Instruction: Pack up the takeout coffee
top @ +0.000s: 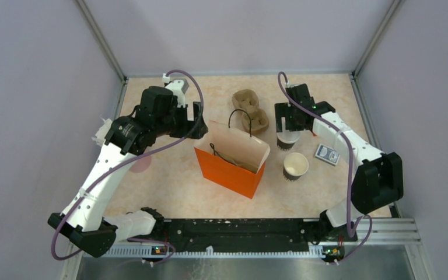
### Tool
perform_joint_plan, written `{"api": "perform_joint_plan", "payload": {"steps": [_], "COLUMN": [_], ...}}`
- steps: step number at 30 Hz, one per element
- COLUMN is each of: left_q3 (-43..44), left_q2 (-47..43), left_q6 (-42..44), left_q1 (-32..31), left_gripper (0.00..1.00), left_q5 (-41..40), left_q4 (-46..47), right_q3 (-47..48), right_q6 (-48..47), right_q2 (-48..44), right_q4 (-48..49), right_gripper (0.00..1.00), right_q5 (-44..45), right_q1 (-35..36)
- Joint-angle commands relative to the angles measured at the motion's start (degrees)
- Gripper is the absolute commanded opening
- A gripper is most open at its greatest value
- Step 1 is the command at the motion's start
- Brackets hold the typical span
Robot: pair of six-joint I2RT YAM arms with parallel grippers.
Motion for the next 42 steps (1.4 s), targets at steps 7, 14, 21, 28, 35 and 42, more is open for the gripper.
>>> {"api": "perform_joint_plan", "payload": {"steps": [7,14,21,28,35,42], "left_q3": [0.81,0.01,-0.08,-0.06,-0.07,0.04], "left_q2": [-0.4,-0.89,-1.08,-0.96,-1.09,-1.4], "left_q6": [0.8,0.65,0.74,0.74,0.74,0.43], "left_q1": [0.29,0.27,0.29,0.27,0.27,0.32], "left_gripper": [0.95,0.95,0.95,0.95,0.95,0.95], "left_q5": [0.11,0.06,0.08,0.16,0.19,0.17], "left_q4": [2.23,2.29,2.23,2.25,2.34,2.27], "right_q3": [0.75,0.73,0.09,0.49,0.14,0.15], "right_q6": [-0.72,-1.07,-0.73,-1.33,-1.36,-1.51], "right_q2": [1.55,2.52,1.99,2.44,2.53,2.71], "right_q4": [0.77,-0.25,-0.15,-1.12,-1.89,-1.84], "right_gripper": [0.85,0.83,0.84,0.84,0.81,0.75], "right_q5": [-0.5,1.42,1.34,0.83,1.46,1.33], "right_q1": [-0.42,0.51,1.27,1.73,1.81,1.8]}}
